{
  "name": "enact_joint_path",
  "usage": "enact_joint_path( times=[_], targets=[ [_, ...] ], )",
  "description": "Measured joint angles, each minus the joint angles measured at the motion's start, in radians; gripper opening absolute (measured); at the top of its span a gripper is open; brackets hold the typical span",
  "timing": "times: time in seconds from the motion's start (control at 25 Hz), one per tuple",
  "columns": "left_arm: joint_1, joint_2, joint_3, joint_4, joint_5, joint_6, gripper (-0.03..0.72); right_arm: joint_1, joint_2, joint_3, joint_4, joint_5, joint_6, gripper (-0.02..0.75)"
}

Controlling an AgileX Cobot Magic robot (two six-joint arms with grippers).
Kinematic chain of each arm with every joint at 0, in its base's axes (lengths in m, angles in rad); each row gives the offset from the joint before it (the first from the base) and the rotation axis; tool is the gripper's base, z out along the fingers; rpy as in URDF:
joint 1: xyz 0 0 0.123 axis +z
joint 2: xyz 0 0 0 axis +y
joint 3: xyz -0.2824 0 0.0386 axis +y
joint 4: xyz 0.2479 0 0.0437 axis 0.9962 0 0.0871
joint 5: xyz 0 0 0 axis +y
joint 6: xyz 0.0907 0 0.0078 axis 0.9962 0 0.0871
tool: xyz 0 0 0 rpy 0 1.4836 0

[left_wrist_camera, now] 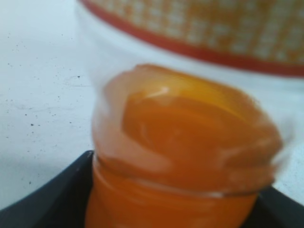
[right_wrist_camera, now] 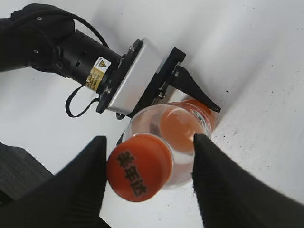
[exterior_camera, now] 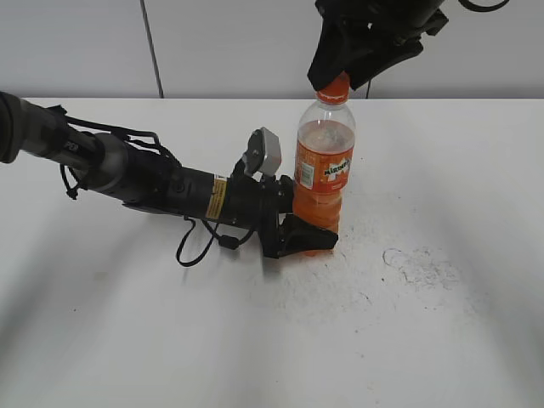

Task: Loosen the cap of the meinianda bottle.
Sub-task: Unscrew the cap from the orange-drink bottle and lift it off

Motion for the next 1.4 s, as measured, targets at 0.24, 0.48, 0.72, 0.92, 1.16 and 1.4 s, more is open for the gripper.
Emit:
enact_joint_path(
  times=[0.24, 0.48, 0.72, 0.92, 1.16, 1.4],
  targets=[
    [0.000, 0.000, 0.000, 0.000, 0.000, 0.000, 0.562, 0.000, 0.000, -0.001, 0.025, 0.001, -0.075, 0.366],
    [0.000, 0.000, 0.000, 0.000, 0.000, 0.000, 0.562, 0.000, 0.000, -0.003, 0.035, 0.001, -0.150, 0.276],
    [0.000, 0.000, 0.000, 0.000, 0.000, 0.000, 0.562, 0.000, 0.000, -0.003, 0.044, 0.004, -0.369, 0.274],
    [0.000, 0.000, 0.000, 0.000, 0.000, 0.000, 0.562, 0.000, 0.000, -0.003, 0.054, 0.006, -0.654, 0.270],
    [0.000, 0.000, 0.000, 0.001, 0.001, 0.000, 0.562, 0.001, 0.000, -0.003, 0.057, 0.008, -0.772, 0.269],
    [0.000, 0.000, 0.000, 0.001, 0.000, 0.000, 0.562, 0.001, 0.000, -0.003, 0.057, 0.008, -0.524, 0.489]
  ],
)
